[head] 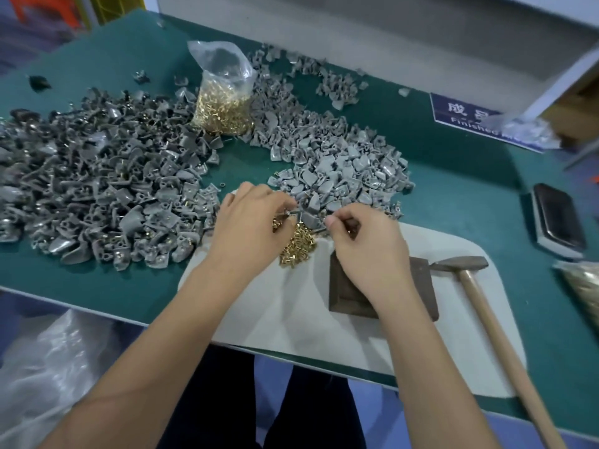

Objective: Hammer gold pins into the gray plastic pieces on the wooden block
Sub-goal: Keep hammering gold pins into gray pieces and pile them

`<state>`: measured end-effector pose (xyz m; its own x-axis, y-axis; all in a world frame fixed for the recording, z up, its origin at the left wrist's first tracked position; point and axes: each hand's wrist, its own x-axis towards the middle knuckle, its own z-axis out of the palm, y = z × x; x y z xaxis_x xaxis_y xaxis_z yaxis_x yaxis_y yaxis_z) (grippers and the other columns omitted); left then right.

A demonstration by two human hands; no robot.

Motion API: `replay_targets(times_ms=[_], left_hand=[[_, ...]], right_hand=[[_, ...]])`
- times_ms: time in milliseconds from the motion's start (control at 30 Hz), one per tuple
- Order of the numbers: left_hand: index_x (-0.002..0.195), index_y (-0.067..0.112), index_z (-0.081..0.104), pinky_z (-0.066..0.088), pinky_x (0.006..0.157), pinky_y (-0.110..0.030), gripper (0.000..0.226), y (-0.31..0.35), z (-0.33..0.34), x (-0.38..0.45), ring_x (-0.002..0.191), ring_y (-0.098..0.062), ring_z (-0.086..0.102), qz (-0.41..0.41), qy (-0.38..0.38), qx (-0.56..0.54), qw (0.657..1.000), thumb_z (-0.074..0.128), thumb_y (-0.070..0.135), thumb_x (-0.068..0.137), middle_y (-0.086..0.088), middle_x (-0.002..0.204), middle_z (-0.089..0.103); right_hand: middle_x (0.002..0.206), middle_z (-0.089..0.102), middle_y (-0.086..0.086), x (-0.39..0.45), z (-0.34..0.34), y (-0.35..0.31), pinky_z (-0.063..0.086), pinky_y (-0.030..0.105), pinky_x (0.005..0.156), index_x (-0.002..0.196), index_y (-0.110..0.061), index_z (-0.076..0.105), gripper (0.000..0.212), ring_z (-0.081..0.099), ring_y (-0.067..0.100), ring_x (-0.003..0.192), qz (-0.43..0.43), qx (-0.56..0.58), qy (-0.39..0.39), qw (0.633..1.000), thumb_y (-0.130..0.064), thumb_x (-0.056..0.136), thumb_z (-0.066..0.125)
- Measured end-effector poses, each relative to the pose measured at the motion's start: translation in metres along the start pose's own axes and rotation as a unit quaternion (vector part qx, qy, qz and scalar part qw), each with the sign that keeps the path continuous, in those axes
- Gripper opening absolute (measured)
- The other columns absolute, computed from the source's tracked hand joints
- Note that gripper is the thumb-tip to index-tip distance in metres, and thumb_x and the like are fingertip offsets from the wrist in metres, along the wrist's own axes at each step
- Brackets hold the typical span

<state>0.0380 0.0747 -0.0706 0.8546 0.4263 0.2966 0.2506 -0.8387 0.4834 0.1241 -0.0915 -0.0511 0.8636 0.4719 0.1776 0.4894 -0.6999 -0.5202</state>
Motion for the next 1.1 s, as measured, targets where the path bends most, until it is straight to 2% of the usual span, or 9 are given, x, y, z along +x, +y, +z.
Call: replay_targets(times_ms=[100,233,333,500,633,733,833,1000,1100], left_hand=[[0.105,0.032,0.073,0.040,0.091,-0.041,0.015,-0.001,0.000,0.001,0.104,-0.017,0.049,0.002,0.017,-0.014,1.000,0.068,0.032,0.092,0.011,0.098,0.065],[0.098,0.030,0.070,0.040,0.094,-0.043,0.008,-0.005,0.003,-0.006,0.107,-0.019,0.050,-0.011,0.035,-0.034,0.999,0.066,0.025,0.093,0.010,0.102,0.064],[0.100,0.030,0.069,0.041,0.095,-0.044,0.010,-0.009,0.003,-0.009,0.106,-0.019,0.051,-0.010,0.047,-0.045,0.998,0.065,0.024,0.093,0.012,0.101,0.065],[0.110,0.033,0.068,0.030,0.090,-0.032,0.020,-0.006,0.004,-0.012,0.111,-0.015,0.050,0.002,0.042,-0.020,0.999,0.064,0.030,0.091,0.017,0.104,0.065],[0.124,0.031,0.065,0.031,0.094,-0.034,0.033,-0.004,0.006,-0.011,0.114,-0.017,0.048,-0.002,0.024,0.000,1.000,0.063,0.035,0.092,0.014,0.105,0.064],[0.114,0.032,0.069,0.029,0.090,-0.031,0.024,-0.002,0.007,-0.010,0.110,-0.016,0.048,0.010,0.027,0.000,1.000,0.064,0.031,0.091,0.015,0.100,0.064],[0.104,0.033,0.071,0.028,0.086,-0.029,0.018,-0.003,0.006,-0.010,0.107,-0.014,0.048,0.013,0.038,-0.013,0.999,0.066,0.023,0.089,0.016,0.098,0.064],[0.107,0.029,0.070,0.036,0.091,-0.036,0.020,-0.007,0.006,-0.010,0.110,-0.019,0.050,0.020,0.050,-0.031,0.998,0.067,0.016,0.092,0.012,0.105,0.065],[0.110,0.028,0.066,0.035,0.092,-0.032,0.019,-0.007,0.005,-0.010,0.112,-0.017,0.051,0.027,0.062,-0.062,0.996,0.063,0.014,0.096,0.013,0.110,0.065]], right_hand=[[0.076,0.063,-0.021,-0.002,-0.001,-0.001,0.039,0.025,0.058,0.089,-0.036,0.066,0.012,0.054,0.004,0.072,-0.010,-0.003,-0.005,1.000,-0.043,0.097,0.061],[0.084,0.068,-0.019,-0.005,-0.002,-0.002,0.044,0.027,0.062,0.093,-0.036,0.068,0.013,0.059,0.007,0.077,-0.033,-0.013,-0.015,0.999,-0.043,0.097,0.059],[0.081,0.067,-0.018,-0.007,-0.001,-0.004,0.041,0.024,0.059,0.093,-0.036,0.068,0.013,0.058,0.007,0.075,-0.043,-0.028,-0.025,0.998,-0.041,0.097,0.056],[0.080,0.068,-0.017,-0.008,-0.002,-0.007,0.046,0.028,0.063,0.096,-0.036,0.070,0.018,0.060,0.009,0.076,-0.061,-0.042,-0.049,0.996,-0.034,0.095,0.052],[0.085,0.071,-0.017,-0.009,-0.001,-0.009,0.038,0.028,0.063,0.101,-0.039,0.073,0.026,0.063,0.012,0.081,-0.057,-0.063,-0.054,0.995,-0.032,0.091,0.051],[0.094,0.073,-0.021,-0.007,-0.001,-0.010,0.043,0.028,0.070,0.105,-0.045,0.073,0.030,0.065,0.011,0.091,-0.036,-0.057,-0.085,0.994,-0.034,0.085,0.055],[0.089,0.070,-0.024,-0.004,0.000,-0.011,0.042,0.027,0.071,0.105,-0.047,0.072,0.033,0.063,0.008,0.093,-0.010,-0.059,-0.099,0.993,-0.033,0.080,0.056],[0.095,0.071,-0.023,0.001,0.003,-0.015,0.039,0.029,0.069,0.100,-0.047,0.073,0.029,0.062,0.011,0.099,0.012,-0.076,-0.113,0.991,-0.028,0.084,0.059],[0.093,0.070,-0.023,0.001,0.002,-0.017,0.037,0.029,0.066,0.098,-0.046,0.074,0.023,0.063,0.010,0.096,0.019,-0.078,-0.116,0.990,-0.030,0.086,0.061]])
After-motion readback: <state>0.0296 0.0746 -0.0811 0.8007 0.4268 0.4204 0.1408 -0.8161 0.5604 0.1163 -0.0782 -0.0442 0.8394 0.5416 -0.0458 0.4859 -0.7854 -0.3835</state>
